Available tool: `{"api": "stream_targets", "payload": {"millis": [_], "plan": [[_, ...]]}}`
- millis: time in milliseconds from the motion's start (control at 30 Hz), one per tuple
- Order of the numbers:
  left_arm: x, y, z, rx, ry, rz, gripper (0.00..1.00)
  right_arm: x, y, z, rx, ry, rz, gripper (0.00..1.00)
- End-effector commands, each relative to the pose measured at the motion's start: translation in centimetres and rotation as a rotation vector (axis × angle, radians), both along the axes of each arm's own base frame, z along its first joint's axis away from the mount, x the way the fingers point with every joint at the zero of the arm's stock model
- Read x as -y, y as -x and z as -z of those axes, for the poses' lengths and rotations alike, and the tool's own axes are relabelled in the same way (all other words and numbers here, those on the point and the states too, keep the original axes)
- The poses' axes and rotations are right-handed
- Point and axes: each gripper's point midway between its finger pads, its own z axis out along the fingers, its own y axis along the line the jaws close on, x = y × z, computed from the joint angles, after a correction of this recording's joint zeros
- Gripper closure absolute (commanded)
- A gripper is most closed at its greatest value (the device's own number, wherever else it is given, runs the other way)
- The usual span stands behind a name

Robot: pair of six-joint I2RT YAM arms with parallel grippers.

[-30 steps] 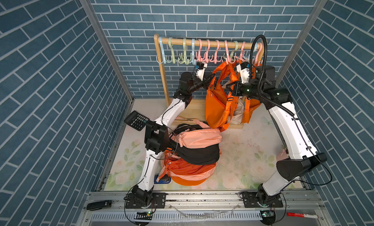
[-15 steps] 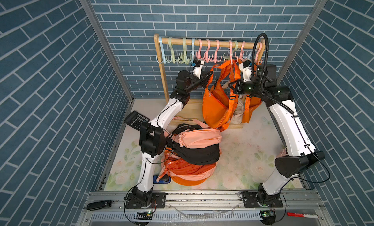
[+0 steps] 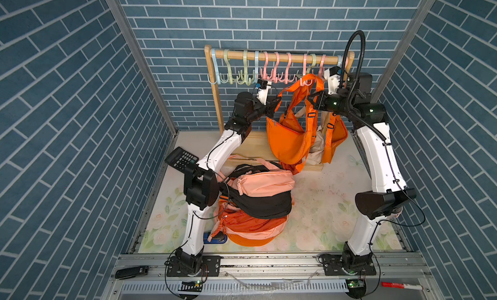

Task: Take the bag off the hook
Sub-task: Pick up the bag from the hook.

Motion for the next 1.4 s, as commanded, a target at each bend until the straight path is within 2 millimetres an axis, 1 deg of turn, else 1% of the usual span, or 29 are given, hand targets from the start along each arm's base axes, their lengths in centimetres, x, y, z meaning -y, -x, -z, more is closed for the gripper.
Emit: {"api": "stream_targets", "payload": {"millis": [0,133,267,400,567,633,733,900,1067,1167,1367], "plan": [[-1.9,1.5,-5.3,0.091,-0.002,-0.052,1.00,-0.3,-0.3,-1.1,0.001,-0.045,-0.019,1.00],[-2.8,0.9,-6.2,0.050,0.004,-0.094,1.00,-0.5,-1.1,-1.7,0.011,-0.084,-0.032,1.00],[-3.6,0.5,-6.6,0.010,-0.005,-0.146,1.00,-0.8,-1.5,-2.3,0.028,-0.121,-0.050,1.00],[-4.3,0.8,-7.2,0.005,-0.014,-0.177,1.00,-1.1,-1.6,-3.1,0.051,-0.148,-0.065,1.00],[-5.5,1.8,-8.8,0.029,-0.029,-0.215,1.00,-1.3,-1.3,-4.6,0.088,-0.185,-0.085,1.00],[-6.2,2.3,-9.5,0.041,-0.041,-0.240,1.00,-1.5,-1.2,-4.9,0.092,-0.200,-0.098,1.00],[-7.1,2.9,-10.2,0.049,-0.056,-0.275,1.00,-1.8,-1.2,-5.1,0.089,-0.221,-0.112,1.00],[-7.9,4.2,-11.8,0.074,-0.046,-0.285,1.00,-2.0,-0.5,-6.0,0.107,-0.238,-0.132,1.00],[-8.5,5.4,-13.2,0.093,-0.041,-0.288,1.00,-2.3,0.6,-6.5,0.114,-0.237,-0.160,1.00],[-8.9,6.2,-13.9,0.100,-0.041,-0.291,1.00,-2.4,1.5,-6.7,0.119,-0.226,-0.171,1.00],[-9.9,8.0,-15.1,0.120,-0.037,-0.302,1.00,-2.8,3.7,-7.7,0.153,-0.199,-0.188,1.00]]}}
